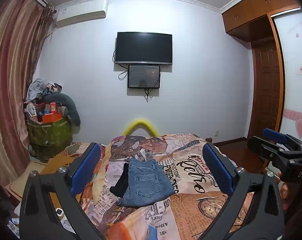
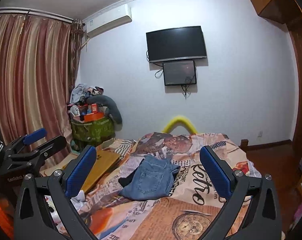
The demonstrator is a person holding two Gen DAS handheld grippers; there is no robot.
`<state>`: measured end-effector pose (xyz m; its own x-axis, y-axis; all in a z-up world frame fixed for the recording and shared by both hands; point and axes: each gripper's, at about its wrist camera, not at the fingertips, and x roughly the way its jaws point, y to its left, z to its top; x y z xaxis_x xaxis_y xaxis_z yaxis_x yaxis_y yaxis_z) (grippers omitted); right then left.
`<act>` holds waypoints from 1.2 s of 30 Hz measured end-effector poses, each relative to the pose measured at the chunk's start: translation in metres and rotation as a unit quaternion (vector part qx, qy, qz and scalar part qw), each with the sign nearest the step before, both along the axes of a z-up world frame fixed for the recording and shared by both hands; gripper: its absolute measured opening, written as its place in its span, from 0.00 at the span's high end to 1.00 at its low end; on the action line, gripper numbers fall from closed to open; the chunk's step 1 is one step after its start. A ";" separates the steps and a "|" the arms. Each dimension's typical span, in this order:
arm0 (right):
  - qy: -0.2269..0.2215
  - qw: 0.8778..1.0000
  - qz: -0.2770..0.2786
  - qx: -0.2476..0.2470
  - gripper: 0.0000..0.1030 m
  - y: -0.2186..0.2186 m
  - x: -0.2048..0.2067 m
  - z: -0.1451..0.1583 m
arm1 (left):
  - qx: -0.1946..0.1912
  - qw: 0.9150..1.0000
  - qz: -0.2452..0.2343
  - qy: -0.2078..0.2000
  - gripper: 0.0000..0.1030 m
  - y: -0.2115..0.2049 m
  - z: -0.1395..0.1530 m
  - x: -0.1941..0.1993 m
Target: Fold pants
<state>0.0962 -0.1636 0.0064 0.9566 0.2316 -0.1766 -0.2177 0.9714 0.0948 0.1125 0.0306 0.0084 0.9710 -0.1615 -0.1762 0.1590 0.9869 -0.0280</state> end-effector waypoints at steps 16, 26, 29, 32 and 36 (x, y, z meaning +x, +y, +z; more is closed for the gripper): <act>-0.001 1.000 -0.003 0.003 0.00 -0.003 -0.001 0.001 | 0.002 1.000 -0.014 0.000 0.00 -0.002 0.003 0.000; -0.001 1.000 -0.008 0.005 0.00 -0.005 -0.001 0.001 | 0.006 1.000 -0.020 0.008 0.00 -0.003 0.000 0.000; 0.001 1.000 -0.009 0.006 0.00 -0.004 -0.001 0.000 | 0.006 1.000 -0.021 0.008 0.00 -0.002 0.001 0.001; 0.002 1.000 -0.010 0.006 0.00 -0.003 -0.002 0.000 | 0.008 1.000 -0.023 0.006 0.00 -0.003 0.001 0.000; 0.002 1.000 -0.010 0.007 0.00 -0.003 -0.003 0.000 | 0.004 1.000 -0.023 0.007 0.00 -0.002 0.001 0.001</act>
